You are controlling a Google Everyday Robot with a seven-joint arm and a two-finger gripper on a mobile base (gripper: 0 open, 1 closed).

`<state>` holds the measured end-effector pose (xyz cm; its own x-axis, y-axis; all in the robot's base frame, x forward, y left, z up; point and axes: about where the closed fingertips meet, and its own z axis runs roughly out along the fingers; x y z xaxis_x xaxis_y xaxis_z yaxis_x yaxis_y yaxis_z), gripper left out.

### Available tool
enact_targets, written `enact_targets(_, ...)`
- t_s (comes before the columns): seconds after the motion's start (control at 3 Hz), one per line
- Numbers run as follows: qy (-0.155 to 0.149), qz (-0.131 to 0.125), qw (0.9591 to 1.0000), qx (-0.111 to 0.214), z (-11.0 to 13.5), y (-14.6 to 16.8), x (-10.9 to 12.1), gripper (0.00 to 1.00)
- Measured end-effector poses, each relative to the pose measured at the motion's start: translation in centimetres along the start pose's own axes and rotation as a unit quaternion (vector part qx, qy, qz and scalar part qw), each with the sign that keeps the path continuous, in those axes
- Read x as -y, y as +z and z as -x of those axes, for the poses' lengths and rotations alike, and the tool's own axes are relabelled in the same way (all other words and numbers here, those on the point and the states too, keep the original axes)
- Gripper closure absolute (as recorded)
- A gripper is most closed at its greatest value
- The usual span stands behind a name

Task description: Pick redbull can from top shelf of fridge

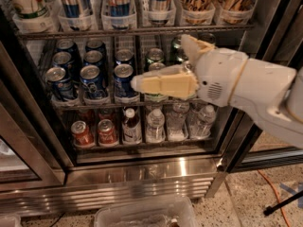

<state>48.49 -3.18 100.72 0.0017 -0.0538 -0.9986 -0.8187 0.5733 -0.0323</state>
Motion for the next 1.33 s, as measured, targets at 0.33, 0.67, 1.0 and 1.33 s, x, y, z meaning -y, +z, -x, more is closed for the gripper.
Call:
enact_targets(0.33, -0.017, -0.04, 0.999, 0.008, 0.79, 2.84, -1.08, 0.0)
enact_targets(0.67, -0.043, -0.076, 0.9962, 0.005, 0.97, 3.19, -1.5, 0.0)
enact_targets(1.0, -0.053, -0.083, 0.9951, 0.005, 1.21, 3.21, -1.56, 0.0)
enact_targets(1.33, -0.058, -0.087, 0.9945, 0.006, 1.0, 3.58, -1.21, 0.0)
